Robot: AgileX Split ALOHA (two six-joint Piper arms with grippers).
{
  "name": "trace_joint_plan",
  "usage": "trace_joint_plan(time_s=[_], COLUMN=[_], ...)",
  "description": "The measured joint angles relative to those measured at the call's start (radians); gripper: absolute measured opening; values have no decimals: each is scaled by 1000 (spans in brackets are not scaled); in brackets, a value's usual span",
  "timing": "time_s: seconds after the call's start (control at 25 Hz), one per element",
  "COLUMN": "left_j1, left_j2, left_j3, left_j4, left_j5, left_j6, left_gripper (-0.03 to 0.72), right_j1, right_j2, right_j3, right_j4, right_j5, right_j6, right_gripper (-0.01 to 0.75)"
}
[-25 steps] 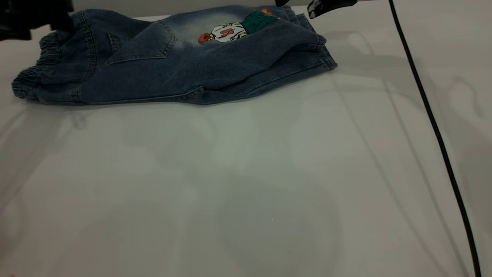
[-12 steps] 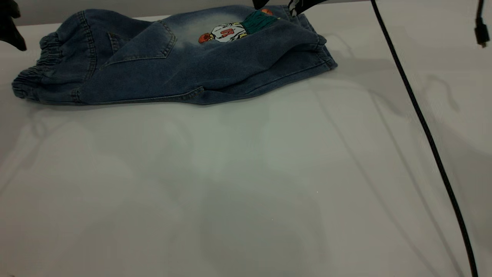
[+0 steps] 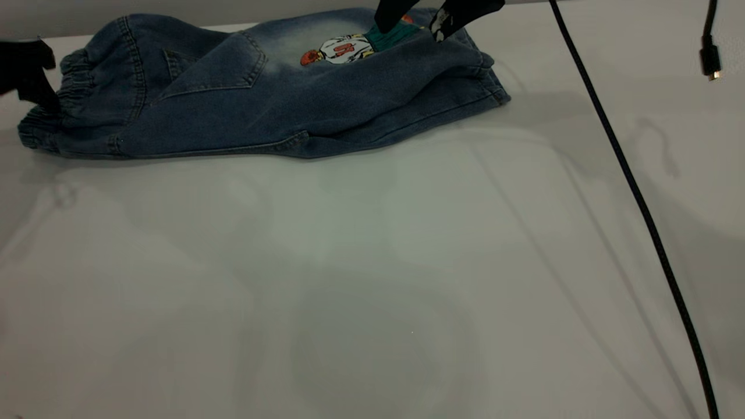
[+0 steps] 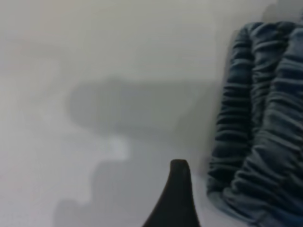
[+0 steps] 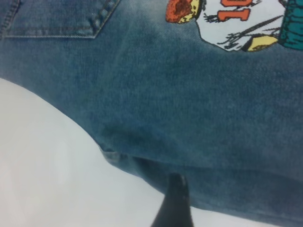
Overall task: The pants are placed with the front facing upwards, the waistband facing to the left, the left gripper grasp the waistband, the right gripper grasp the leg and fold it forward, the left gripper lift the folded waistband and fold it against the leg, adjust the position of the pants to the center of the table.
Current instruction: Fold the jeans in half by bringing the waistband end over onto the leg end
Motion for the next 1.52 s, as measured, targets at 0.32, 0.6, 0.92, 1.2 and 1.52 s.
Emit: trace_joint_plan(time_s=[0.32, 0.6, 0.92, 1.2, 1.52], left_j1=[-2, -23, -95, -107, -107], left_j2=[70, 97, 96, 35, -120], left_j3=[-1, -1, -1, 1, 1], left_j4=[-4, -11, -3, 0, 0], left_j5=[-62, -106, -143, -89, -23], left_j6=[-1, -24, -24, -25, 32], left_gripper=[594, 505, 134, 66, 66], right_j1=[4, 4, 4, 33, 106], right_j2=[0, 0, 0, 0, 0], right_j3=[1, 1, 1, 1, 1], right_j4=[-7, -6, -4, 19, 18], right_j5=[1, -7, -8, -46, -177], right_j6=[0, 0, -1, -14, -15], right_gripper=[549, 544, 515, 510, 510])
